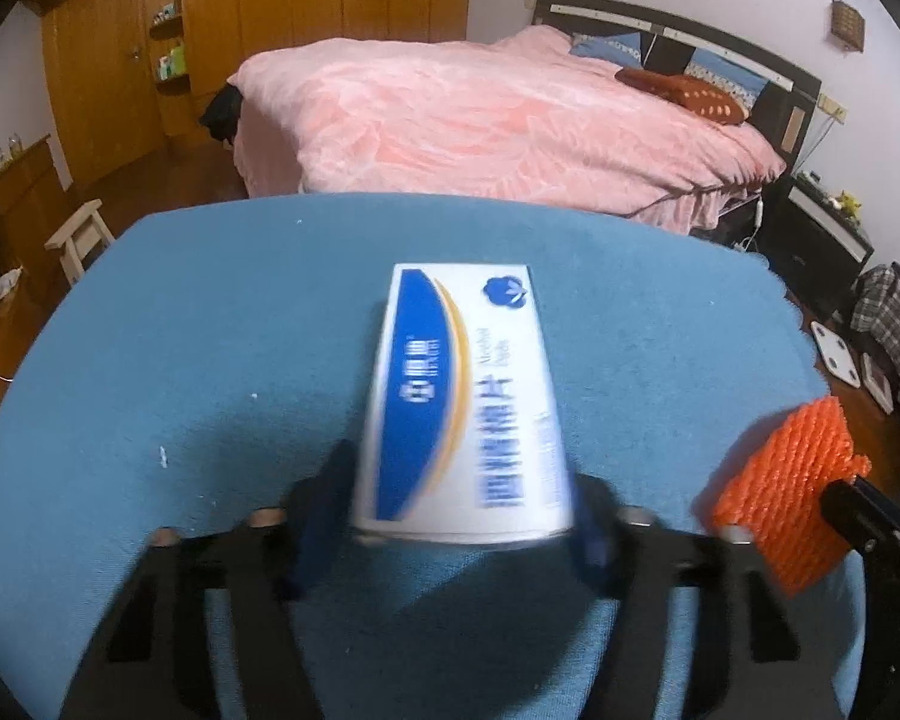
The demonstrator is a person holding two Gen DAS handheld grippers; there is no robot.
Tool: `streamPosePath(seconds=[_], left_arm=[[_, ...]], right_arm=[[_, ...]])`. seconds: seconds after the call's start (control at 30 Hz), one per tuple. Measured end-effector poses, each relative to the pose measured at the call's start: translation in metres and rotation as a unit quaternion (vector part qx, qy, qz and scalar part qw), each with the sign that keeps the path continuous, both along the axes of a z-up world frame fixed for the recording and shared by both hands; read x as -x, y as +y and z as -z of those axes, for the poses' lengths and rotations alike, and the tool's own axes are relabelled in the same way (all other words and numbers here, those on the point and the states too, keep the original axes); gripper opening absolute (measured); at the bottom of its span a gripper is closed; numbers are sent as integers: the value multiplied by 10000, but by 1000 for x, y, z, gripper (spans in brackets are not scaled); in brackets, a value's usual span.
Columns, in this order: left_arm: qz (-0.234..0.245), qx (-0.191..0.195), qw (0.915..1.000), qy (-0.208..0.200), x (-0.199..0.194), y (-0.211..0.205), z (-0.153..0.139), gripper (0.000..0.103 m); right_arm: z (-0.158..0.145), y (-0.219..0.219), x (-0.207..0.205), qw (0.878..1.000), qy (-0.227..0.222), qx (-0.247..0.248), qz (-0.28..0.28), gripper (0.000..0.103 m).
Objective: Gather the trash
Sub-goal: 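Grasp the white alcohol pads box with left tool while right tool holds net, then carry box and foam net over the bin and open both tools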
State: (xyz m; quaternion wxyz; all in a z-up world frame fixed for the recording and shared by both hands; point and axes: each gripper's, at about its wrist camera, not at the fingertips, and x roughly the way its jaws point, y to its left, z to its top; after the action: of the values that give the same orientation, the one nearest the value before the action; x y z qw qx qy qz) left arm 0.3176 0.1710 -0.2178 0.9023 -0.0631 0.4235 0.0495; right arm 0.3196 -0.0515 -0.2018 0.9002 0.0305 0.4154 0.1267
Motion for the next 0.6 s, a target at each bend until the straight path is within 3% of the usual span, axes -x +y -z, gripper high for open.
streamPosePath(seconds=[0.33, 0.6], left_arm=[[154, 109, 9992, -342, 32, -4, -23, 54], [150, 33, 9992, -374, 60, -9, -45, 54]], right_arm=[[-8, -4, 8, 9999, -74, -83, -68, 18], [-25, -6, 23, 9996, -194, -162, -97, 18]])
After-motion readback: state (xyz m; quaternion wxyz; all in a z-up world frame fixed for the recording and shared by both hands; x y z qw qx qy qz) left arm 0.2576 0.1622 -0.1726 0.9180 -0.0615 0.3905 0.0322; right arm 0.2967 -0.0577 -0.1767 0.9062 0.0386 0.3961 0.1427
